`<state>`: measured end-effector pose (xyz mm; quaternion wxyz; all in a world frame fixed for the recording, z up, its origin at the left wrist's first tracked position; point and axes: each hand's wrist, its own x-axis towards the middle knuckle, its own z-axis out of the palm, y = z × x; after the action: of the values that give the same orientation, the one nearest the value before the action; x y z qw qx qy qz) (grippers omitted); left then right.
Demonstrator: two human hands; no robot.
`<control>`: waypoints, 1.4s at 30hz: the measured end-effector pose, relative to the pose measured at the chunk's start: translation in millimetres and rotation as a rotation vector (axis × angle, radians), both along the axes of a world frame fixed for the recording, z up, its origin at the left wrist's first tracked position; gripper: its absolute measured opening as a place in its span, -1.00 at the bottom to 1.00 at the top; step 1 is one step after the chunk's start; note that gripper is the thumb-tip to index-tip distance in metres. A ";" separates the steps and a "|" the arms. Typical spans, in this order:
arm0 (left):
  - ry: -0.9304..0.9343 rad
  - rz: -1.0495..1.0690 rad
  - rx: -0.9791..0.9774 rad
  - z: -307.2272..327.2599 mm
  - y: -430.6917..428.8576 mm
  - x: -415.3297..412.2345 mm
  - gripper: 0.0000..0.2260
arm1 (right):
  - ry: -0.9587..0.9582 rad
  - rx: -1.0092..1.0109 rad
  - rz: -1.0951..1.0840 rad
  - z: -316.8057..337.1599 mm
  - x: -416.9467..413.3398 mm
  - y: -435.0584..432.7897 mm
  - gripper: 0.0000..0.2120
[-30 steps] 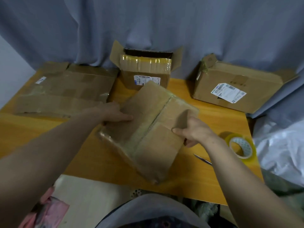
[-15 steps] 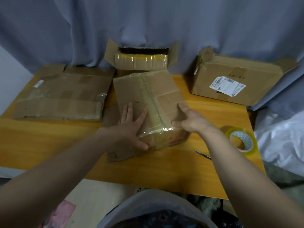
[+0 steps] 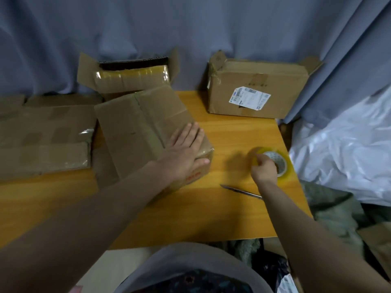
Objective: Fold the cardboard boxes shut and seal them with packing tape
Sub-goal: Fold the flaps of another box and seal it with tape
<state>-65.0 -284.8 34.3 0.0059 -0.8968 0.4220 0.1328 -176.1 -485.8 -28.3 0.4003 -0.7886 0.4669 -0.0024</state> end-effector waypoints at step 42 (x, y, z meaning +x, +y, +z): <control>1.222 0.543 -1.222 98.7 -19.6 18.4 -0.71 | -0.766 0.515 0.642 118.2 48.9 28.9 -0.62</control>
<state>-46.6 -304.3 133.0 -0.7276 -0.5857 0.1225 0.3355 -127.2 -456.9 89.9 0.7015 -0.7107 0.0105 -0.0525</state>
